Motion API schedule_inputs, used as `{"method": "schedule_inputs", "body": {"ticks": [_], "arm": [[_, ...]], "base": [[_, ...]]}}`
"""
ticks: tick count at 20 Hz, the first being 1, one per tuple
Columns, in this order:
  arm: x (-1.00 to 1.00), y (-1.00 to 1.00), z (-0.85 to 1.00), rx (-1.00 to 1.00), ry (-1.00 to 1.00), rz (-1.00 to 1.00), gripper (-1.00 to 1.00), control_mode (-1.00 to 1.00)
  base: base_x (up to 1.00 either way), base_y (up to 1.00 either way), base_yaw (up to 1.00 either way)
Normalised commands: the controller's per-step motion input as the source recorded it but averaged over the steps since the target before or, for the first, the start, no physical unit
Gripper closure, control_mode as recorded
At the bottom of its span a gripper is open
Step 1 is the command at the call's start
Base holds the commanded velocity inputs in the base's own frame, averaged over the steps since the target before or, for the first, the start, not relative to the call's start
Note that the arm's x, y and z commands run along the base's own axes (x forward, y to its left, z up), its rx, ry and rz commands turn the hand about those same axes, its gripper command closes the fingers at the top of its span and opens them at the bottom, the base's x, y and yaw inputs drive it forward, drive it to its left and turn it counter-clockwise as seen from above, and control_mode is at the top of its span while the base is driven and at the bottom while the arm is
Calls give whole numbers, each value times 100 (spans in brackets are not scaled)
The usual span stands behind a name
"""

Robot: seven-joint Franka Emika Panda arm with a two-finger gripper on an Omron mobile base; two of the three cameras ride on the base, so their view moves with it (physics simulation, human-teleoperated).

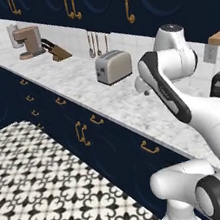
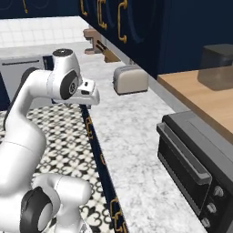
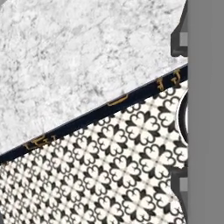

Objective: Take a straw from the drawer in front and place it inside the glass cup on the dining counter.

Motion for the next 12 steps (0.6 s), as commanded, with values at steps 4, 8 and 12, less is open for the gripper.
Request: {"method": "schedule_inputs", "body": {"ticks": [4, 8, 12], "arm": [[0, 30, -54, -34, -9, -1, -100, -100], [8, 14, -75, -34, -1, -4, -100, -100], [17, 21, -81, -31, 0, 0, -100, -100]], "base": [[0, 0, 0], [0, 0, 0], [0, 0, 0]]}}
